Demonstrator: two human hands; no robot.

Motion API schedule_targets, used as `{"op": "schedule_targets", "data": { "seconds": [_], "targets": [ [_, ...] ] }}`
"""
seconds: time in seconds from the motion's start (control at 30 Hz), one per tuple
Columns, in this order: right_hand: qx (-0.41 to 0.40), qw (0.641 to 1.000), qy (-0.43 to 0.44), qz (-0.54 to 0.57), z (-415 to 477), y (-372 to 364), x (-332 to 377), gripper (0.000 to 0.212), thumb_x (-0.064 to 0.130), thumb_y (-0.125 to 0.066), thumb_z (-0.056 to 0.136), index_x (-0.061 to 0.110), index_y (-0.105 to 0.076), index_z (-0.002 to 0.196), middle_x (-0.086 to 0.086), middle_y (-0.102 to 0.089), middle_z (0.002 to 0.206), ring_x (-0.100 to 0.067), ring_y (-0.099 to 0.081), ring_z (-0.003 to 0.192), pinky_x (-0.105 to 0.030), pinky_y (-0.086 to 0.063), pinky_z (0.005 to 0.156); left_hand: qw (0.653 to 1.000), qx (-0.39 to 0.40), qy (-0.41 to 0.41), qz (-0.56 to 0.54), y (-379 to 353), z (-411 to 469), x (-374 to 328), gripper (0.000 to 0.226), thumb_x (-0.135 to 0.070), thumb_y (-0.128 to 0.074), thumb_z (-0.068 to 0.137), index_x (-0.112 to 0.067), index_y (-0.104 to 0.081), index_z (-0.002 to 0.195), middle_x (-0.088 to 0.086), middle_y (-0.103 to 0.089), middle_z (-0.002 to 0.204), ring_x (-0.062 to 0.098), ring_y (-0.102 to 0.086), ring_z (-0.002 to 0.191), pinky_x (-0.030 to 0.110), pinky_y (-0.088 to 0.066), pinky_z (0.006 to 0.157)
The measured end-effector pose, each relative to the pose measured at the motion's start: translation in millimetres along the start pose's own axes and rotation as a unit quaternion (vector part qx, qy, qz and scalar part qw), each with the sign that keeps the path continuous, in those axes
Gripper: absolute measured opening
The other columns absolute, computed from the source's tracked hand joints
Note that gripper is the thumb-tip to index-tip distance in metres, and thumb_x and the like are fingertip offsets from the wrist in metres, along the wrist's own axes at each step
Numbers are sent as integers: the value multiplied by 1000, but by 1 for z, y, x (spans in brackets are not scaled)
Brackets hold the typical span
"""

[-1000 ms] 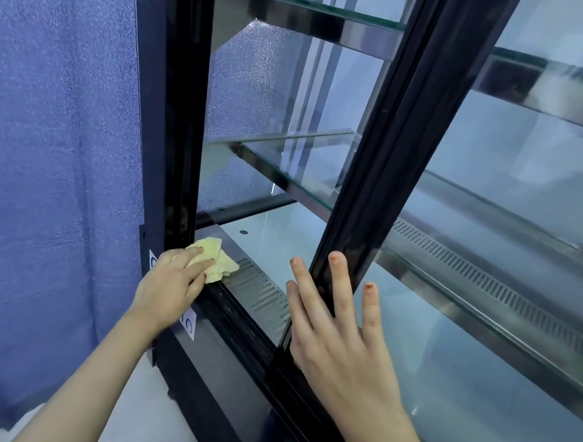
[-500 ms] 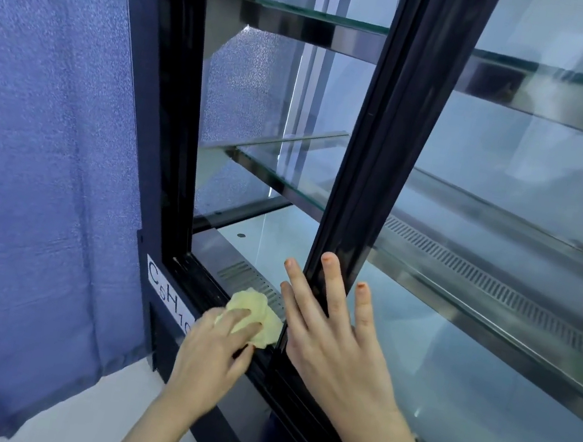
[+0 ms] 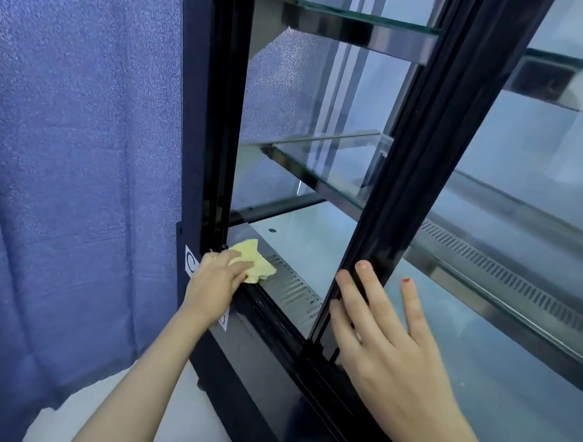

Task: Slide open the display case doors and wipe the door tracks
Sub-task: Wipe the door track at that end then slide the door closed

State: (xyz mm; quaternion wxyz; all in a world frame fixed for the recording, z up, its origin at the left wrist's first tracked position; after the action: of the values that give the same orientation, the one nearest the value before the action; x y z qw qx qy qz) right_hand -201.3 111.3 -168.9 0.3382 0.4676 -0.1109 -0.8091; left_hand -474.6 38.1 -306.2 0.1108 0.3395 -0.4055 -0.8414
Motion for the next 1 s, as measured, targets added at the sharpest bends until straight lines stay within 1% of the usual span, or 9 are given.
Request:
{"op": "schedule_targets", "data": {
  "seconds": [0.1,0.2,0.3,0.4,0.53,0.73,0.83,0.93,1.0],
  "targets": [
    [1,1000,-13,-24,-9,7,-9,34,17,-50,88,9,-64,118,-13,-44,144,-35,-27,138,-58,-7,113,1000,5,0,22,5,14,4,25,-10,-56,92,-14,-67,114,10,-58,118,30,-43,101,26,-32,83],
    [34,999,-10,-41,-17,4,-14,53,30,-60,82,15,-55,133,-10,-32,152,-35,-22,140,-54,1,115,999,21,26,41,5,22,2,26,-10,-51,95,-15,-66,116,13,-56,118,35,-41,97,36,-38,86],
    [61,994,7,-86,-20,-1,-14,65,37,-56,81,19,-43,142,-9,-23,155,-37,-15,142,-56,5,115,998,5,63,21,3,19,-13,28,-12,-47,97,-16,-63,119,12,-54,118,34,-39,96,40,-38,84],
    [67,992,6,-108,-21,-5,-13,66,39,-51,82,21,-39,145,-8,-20,156,-37,-10,143,-57,6,115,997,-56,54,-26,5,8,-28,27,-9,-49,95,-11,-63,119,15,-54,118,35,-40,97,40,-38,87],
    [79,987,6,-140,-22,-8,-11,67,43,-45,84,24,-31,147,-8,-12,158,-36,-8,143,-58,8,114,978,-139,83,-133,8,-8,-39,27,-2,-53,92,-6,-63,117,16,-53,120,32,-43,105,18,-23,91],
    [76,982,1,-173,-9,-14,-4,66,44,-34,88,28,-21,150,-6,-7,159,-36,-5,143,-61,8,113,959,-157,63,-226,0,-24,-57,28,2,-56,89,-5,-63,115,16,-55,118,32,-49,106,33,-35,94],
    [85,983,5,-164,5,-14,0,63,43,-35,89,28,-24,149,-6,-12,158,-36,-5,142,-61,10,112,957,-157,69,-233,-3,-31,-61,28,1,-56,89,-5,-63,115,15,-55,119,31,-50,108,30,-36,97],
    [66,994,22,-79,16,-11,0,52,27,-33,89,21,-49,138,-7,-29,153,-38,-12,141,-59,7,112,952,-157,72,-252,5,-36,-64,30,4,-55,89,-5,-62,116,14,-55,119,24,-48,110,7,-29,96],
    [33,999,16,-31,18,-6,-1,49,13,-25,92,13,-62,126,-9,-41,147,-36,-22,138,-56,1,112,951,-152,74,-258,12,-39,-64,30,4,-56,89,-5,-62,117,12,-55,119,21,-48,110,5,-28,96]
  ]
}}
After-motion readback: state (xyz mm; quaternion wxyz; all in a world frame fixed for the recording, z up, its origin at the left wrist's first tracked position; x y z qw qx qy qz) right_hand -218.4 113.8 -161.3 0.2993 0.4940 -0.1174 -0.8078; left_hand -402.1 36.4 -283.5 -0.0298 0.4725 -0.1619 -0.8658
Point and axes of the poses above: each hand's wrist, its own z-axis towards the middle knuckle, its own y-axis out of the back of the hand, x = y × z, the point moved 1 cm from there along z, towards the middle knuckle
